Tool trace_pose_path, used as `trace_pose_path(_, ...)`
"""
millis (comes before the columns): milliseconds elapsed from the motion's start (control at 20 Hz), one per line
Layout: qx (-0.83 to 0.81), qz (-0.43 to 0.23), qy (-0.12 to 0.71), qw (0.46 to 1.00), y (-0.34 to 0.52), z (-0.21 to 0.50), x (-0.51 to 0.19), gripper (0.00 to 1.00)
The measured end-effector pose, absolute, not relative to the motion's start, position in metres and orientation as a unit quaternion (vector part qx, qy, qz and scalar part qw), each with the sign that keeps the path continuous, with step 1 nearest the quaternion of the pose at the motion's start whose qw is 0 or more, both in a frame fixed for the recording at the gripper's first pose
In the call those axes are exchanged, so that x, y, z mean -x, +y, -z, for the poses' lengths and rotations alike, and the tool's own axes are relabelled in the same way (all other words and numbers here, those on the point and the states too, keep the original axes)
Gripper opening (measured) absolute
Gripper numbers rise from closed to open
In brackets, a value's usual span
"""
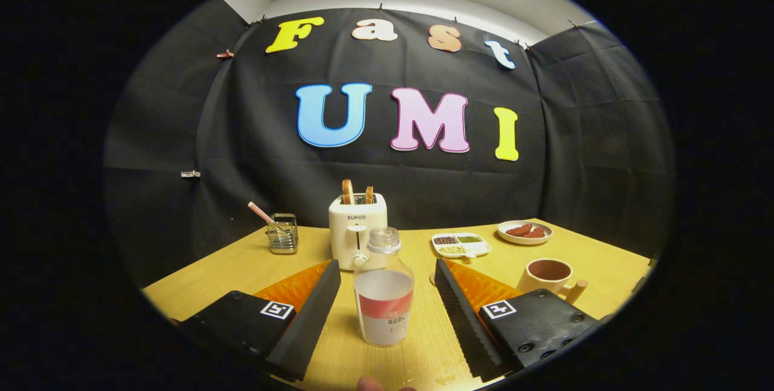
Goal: Take the bottle from table, then pour the juice into the cup, finally place the bottle on the coaster
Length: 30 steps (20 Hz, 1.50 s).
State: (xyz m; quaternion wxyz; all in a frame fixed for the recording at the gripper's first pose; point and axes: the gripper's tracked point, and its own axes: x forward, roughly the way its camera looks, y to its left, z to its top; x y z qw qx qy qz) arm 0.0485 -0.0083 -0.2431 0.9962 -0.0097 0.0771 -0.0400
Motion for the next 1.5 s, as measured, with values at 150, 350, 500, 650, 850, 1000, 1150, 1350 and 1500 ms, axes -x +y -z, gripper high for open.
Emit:
trace_pose_path(150, 0.005, 0.039, 0.085, 0.996, -0.008, 0.263, -0.057, 0.97)
trace_pose_path(350, 0.002, 0.043, 0.094, 0.995, -0.008, 0.28, -0.068, 0.97)
trace_pose_path(500, -0.007, 0.047, 0.098, 0.994, -0.009, 0.287, -0.074, 0.96)
trace_pose_path(650, -0.008, 0.048, 0.099, 0.994, -0.01, 0.289, -0.077, 0.77)
trace_pose_path(850, -0.03, 0.053, 0.125, 0.99, -0.012, 0.287, -0.076, 0.75)
trace_pose_path(1000, -0.057, 0.051, 0.125, 0.989, -0.011, 0.269, -0.069, 0.75)
trace_pose_path(1150, -0.102, 0.051, 0.115, 0.987, -0.013, 0.242, -0.064, 0.75)
trace_pose_path(1350, -0.188, 0.064, 0.114, 0.973, -0.025, 0.216, -0.061, 0.75)
trace_pose_path(1500, -0.253, 0.071, 0.122, 0.957, -0.036, 0.21, -0.059, 0.75)
